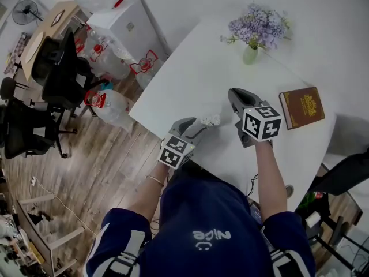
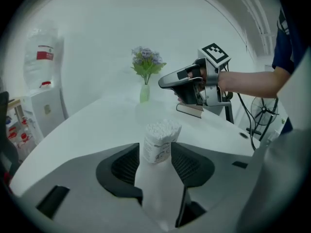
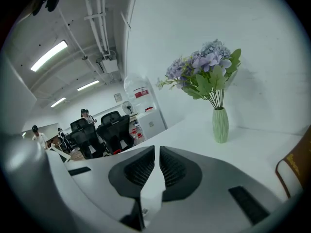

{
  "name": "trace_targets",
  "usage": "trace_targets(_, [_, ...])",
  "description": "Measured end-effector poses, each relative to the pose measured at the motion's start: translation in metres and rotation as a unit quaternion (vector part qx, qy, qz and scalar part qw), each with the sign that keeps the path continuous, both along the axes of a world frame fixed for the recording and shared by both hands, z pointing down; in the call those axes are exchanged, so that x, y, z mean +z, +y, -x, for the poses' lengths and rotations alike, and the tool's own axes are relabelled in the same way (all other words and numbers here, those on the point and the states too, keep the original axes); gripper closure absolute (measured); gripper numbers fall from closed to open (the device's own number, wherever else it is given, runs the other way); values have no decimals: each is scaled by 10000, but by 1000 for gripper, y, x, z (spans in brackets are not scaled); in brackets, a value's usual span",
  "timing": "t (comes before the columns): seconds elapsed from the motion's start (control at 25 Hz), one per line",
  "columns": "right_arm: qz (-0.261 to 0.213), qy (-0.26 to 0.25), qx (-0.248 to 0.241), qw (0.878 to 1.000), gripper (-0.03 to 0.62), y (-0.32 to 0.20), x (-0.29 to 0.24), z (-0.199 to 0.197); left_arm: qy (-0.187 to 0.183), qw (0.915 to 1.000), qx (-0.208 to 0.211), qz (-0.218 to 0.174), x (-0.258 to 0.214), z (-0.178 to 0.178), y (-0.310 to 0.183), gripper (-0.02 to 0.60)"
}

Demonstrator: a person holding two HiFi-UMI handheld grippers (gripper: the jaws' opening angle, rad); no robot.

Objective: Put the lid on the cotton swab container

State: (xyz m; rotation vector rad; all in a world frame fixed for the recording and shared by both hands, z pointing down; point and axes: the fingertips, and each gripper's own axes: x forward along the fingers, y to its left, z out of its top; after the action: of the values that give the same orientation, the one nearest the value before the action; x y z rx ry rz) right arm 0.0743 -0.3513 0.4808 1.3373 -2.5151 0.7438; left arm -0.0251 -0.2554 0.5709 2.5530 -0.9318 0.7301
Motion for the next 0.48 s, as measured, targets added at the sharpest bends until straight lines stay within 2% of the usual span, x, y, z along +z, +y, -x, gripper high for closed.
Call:
trace_targets(0.12, [199, 203, -259, 9993, 534, -5, 13, 6, -147, 9979, 615, 138, 8, -14, -4, 314])
trace_targets(0.2, [413, 280, -466, 9977, 534, -6, 23, 12, -354, 9935, 1069, 179, 16, -21, -1, 275])
trace_targets(0.24, [518, 302, -560, 9966, 534, -6, 27, 15, -432, 9911, 1241, 196, 19, -23, 0, 275])
trace_targets(0.32, [719, 290, -749, 9942, 534, -5, 34, 22, -511, 9894, 1351, 177, 23, -27, -4, 275])
trace_targets(0.4, [898, 191, -968, 9911, 534, -5, 39, 32, -509, 9904, 1281, 107, 24, -28, -11, 311])
trace_targets(0.48, [957, 183, -1109, 9891, 534, -8, 41, 38, -482, 9904, 1291, 98, 25, -30, -15, 316])
